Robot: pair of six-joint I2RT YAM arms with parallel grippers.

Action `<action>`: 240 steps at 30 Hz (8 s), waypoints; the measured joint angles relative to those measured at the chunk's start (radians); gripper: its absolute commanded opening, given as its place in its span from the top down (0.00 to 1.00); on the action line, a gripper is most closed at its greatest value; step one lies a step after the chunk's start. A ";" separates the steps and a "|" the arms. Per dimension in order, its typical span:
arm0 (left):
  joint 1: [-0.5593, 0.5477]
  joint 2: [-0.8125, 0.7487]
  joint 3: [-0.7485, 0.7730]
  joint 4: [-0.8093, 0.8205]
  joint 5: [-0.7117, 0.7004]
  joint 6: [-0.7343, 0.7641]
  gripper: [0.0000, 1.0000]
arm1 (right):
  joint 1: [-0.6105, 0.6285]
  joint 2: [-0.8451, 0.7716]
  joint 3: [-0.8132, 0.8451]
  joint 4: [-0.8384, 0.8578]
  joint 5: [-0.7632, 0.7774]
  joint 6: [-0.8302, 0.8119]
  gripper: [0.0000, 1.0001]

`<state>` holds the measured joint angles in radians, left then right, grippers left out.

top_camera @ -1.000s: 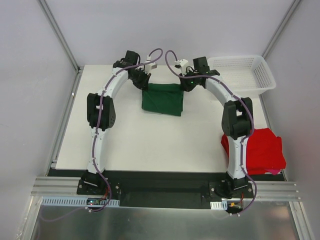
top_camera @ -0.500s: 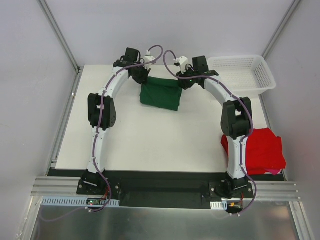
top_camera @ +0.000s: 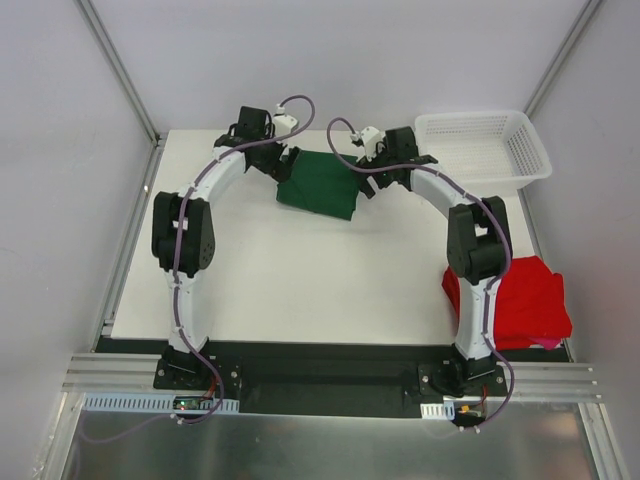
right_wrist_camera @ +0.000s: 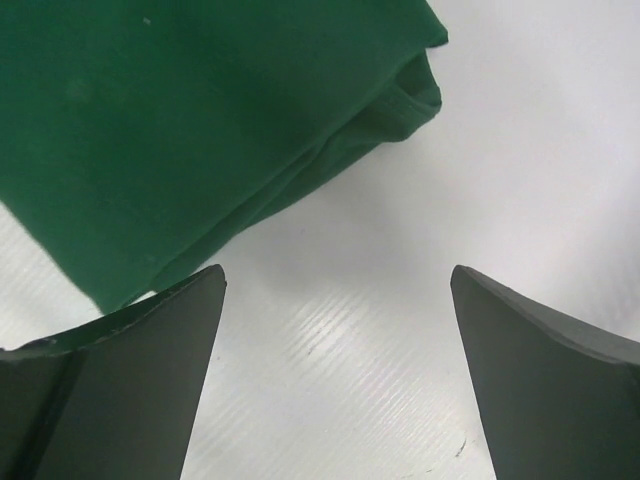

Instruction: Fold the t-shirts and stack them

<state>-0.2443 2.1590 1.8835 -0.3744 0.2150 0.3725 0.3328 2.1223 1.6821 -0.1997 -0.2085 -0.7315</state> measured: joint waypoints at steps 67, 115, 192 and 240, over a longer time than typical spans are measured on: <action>-0.161 0.324 0.305 -0.128 0.248 0.047 0.01 | -0.075 -0.186 0.145 -0.618 -0.177 0.012 0.00; -0.035 -0.397 -0.379 -0.571 0.362 -0.213 0.01 | 0.016 -0.284 0.104 -0.758 -0.339 0.014 0.00; -0.319 -0.597 -0.911 0.013 -0.211 0.138 0.01 | -0.015 0.215 0.469 -0.505 -0.586 0.426 0.00; -0.325 -0.294 -0.401 -0.376 0.186 -0.042 0.66 | -0.137 0.149 0.458 -0.680 -0.633 0.371 0.00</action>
<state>-0.5697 1.8645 1.4826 -0.7502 0.4011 0.3305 0.1959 2.2711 2.1403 -0.8799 -0.8413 -0.3603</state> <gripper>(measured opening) 0.349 0.996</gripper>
